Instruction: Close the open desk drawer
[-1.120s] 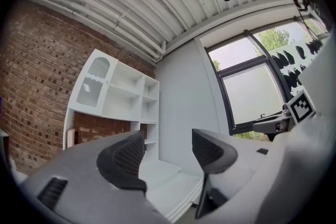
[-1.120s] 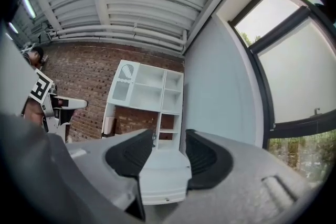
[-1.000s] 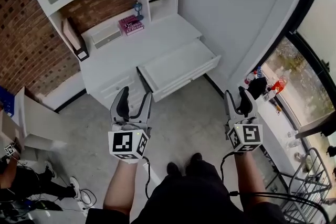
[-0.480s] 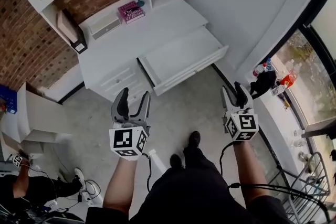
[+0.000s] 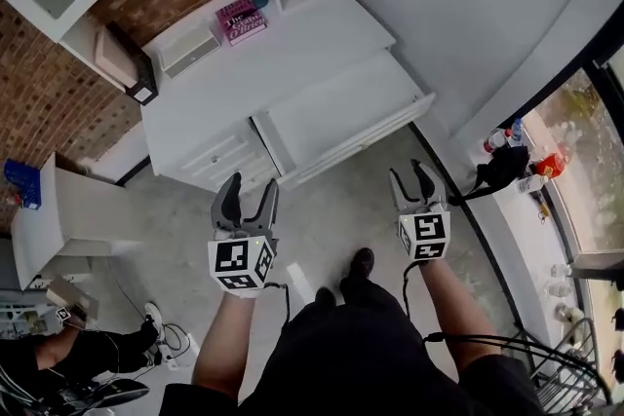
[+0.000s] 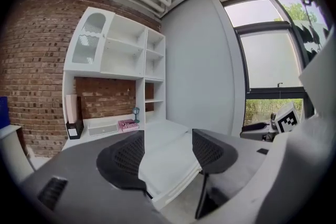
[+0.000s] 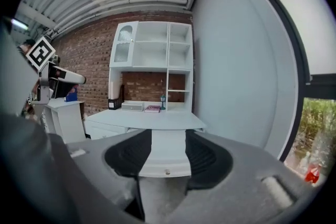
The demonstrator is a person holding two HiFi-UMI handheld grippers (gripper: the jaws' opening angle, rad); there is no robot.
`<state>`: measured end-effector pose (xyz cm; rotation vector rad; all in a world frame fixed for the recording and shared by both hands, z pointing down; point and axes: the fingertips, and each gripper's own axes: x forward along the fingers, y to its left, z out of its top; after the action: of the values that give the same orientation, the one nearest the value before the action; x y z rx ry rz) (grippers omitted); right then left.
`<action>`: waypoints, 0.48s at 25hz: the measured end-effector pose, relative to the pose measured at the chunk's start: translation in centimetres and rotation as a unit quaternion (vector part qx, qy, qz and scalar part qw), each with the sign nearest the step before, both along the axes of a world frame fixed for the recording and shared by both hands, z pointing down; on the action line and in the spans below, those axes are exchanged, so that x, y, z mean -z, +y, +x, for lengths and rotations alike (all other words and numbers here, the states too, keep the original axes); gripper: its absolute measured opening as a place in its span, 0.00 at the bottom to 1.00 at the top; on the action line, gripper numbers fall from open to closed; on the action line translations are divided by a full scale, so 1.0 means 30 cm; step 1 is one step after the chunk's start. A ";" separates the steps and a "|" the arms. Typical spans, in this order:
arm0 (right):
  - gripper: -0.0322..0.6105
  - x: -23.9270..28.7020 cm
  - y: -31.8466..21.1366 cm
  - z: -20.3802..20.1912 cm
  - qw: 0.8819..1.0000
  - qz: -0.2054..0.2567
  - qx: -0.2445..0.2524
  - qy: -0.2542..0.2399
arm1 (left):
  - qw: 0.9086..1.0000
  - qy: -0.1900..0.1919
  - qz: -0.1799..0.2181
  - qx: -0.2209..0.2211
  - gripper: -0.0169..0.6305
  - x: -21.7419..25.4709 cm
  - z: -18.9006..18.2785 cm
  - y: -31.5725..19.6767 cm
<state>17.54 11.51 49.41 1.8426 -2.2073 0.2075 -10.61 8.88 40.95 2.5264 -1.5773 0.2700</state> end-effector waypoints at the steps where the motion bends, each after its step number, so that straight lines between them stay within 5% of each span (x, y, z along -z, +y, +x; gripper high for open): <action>1: 0.37 -0.021 -0.023 0.009 1.000 -0.006 0.004 0.000 | 1.000 -0.004 -0.005 0.001 0.46 -0.014 0.015 -0.011; 12: 0.35 -0.283 -0.182 0.007 0.996 -0.076 0.038 -0.002 | 0.998 -0.038 -0.046 0.014 0.46 -0.137 0.057 -0.111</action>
<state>17.74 6.05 57.91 1.6771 -2.1932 0.3544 -8.90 5.55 45.05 2.4510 -1.5876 0.4301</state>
